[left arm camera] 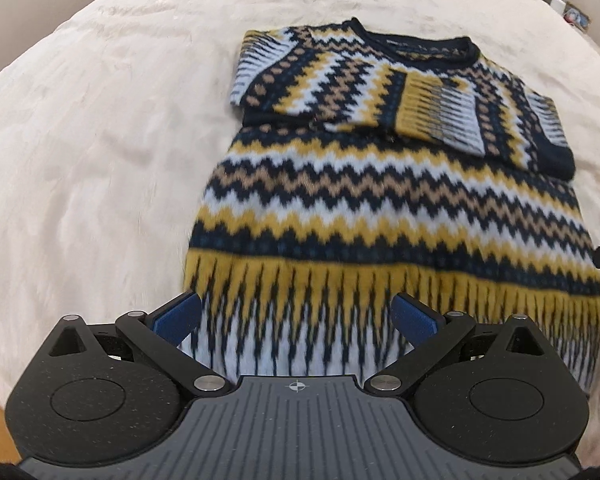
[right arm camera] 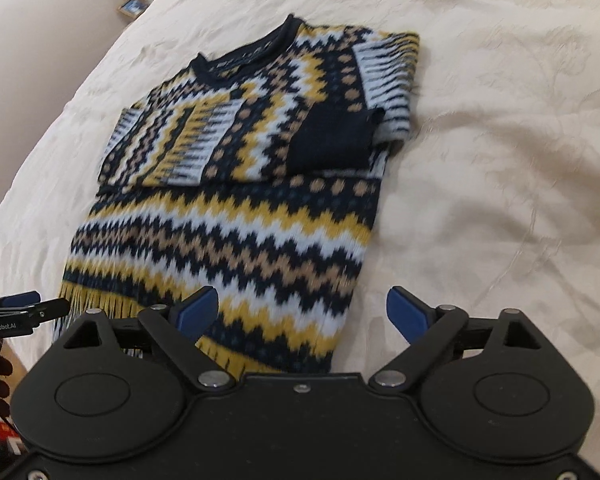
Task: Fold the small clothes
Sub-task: 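Release the cuff and lift both grippers away from the sweater, then grasp the ribbed hem with both grippers side by side, then lift the hem with both grippers and fold it up toward the collar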
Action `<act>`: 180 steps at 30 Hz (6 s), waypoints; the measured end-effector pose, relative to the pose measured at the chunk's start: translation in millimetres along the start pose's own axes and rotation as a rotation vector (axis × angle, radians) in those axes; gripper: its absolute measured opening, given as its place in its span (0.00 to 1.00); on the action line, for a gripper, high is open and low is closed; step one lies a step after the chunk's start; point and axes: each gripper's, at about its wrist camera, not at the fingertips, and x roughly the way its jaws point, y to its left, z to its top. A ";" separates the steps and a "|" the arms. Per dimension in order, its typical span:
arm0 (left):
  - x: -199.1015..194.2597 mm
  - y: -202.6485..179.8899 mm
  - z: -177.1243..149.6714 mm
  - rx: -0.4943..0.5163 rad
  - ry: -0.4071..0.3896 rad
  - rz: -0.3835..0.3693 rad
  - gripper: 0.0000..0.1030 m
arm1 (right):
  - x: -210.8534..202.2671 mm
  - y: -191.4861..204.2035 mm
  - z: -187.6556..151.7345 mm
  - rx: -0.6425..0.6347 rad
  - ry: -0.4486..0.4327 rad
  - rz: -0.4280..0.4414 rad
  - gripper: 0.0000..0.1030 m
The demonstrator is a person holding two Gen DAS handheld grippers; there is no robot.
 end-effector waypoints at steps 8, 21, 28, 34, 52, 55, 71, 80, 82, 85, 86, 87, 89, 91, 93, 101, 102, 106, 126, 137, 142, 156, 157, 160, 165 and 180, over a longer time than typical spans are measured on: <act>-5.0 -4.8 -22.6 0.038 0.022 -0.015 1.00 | -5.8 1.2 -23.7 -0.026 0.023 0.039 1.00; -25.6 15.2 -34.3 0.134 -0.079 -0.103 1.00 | -59.1 52.8 -67.2 -0.144 -0.281 -0.031 1.00; -50.1 29.8 -48.7 0.229 -0.201 -0.148 0.99 | -95.4 98.5 -97.4 -0.139 -0.457 -0.109 1.00; -71.8 39.2 -61.5 0.259 -0.353 -0.106 0.99 | -116.1 130.7 -120.3 -0.077 -0.569 -0.245 1.00; -16.9 48.2 -101.9 0.312 -0.096 -0.130 0.73 | -50.1 123.5 -167.6 -0.016 -0.236 -0.253 0.90; -13.0 52.0 -101.6 0.289 -0.080 -0.145 0.73 | -41.5 117.3 -172.3 0.016 -0.184 -0.231 0.87; 20.3 63.1 -86.8 0.173 0.013 -0.282 0.50 | -7.5 98.6 -171.1 0.119 -0.074 -0.192 0.85; 18.5 60.7 -84.2 0.171 0.009 -0.354 0.09 | -2.5 89.2 -166.9 0.170 -0.065 -0.126 0.52; 14.2 67.3 -82.2 0.142 0.004 -0.370 0.05 | -6.8 88.3 -165.6 0.185 -0.066 -0.090 0.28; 1.1 79.0 -77.3 0.092 -0.026 -0.408 0.05 | -19.5 91.4 -163.1 0.184 -0.090 -0.070 0.21; -4.3 81.0 -75.6 0.086 -0.039 -0.416 0.05 | -25.2 93.4 -162.4 0.183 -0.105 -0.057 0.20; -9.9 82.1 -74.0 0.084 -0.055 -0.426 0.05 | -30.1 95.5 -161.1 0.182 -0.118 -0.043 0.20; -20.6 83.4 -69.8 0.086 -0.086 -0.440 0.05 | -40.8 99.7 -157.9 0.175 -0.146 -0.027 0.19; -29.3 84.1 -65.2 0.085 -0.112 -0.451 0.05 | -51.0 102.8 -153.8 0.178 -0.175 -0.013 0.18; -37.3 85.4 -61.0 0.070 -0.137 -0.467 0.05 | -60.5 105.0 -149.0 0.185 -0.207 -0.003 0.15; -59.4 91.3 -45.6 0.018 -0.216 -0.495 0.05 | -86.7 113.7 -130.4 0.165 -0.295 0.021 0.12; -61.4 92.2 -43.9 0.010 -0.221 -0.497 0.05 | -88.6 114.2 -128.4 0.163 -0.300 0.028 0.12; -66.0 95.1 -35.3 -0.010 -0.240 -0.497 0.05 | -95.3 114.4 -117.7 0.159 -0.326 0.043 0.12; -74.2 63.1 76.4 -0.131 -0.363 -0.418 0.05 | -99.3 68.2 -5.4 0.154 -0.433 0.192 0.12; -59.2 30.2 145.6 -0.079 -0.405 -0.370 0.05 | -74.4 37.3 66.2 0.175 -0.479 0.223 0.12; -44.1 26.7 171.7 -0.076 -0.396 -0.384 0.05 | -61.5 31.7 89.9 0.190 -0.491 0.209 0.12; 31.3 24.8 220.0 -0.098 -0.280 -0.378 0.05 | -2.7 22.3 152.0 0.238 -0.429 0.093 0.12; 37.9 24.2 222.5 -0.098 -0.268 -0.374 0.05 | 2.2 21.1 154.7 0.237 -0.418 0.085 0.12; 55.9 23.0 229.0 -0.101 -0.239 -0.367 0.05 | 17.2 16.8 164.0 0.236 -0.383 0.063 0.12; 83.2 22.3 241.9 -0.112 -0.189 -0.345 0.07 | 40.8 7.8 177.6 0.244 -0.339 0.045 0.13; 96.3 32.9 276.6 -0.131 -0.221 -0.297 0.45 | 69.4 2.0 203.5 0.229 -0.320 -0.001 0.37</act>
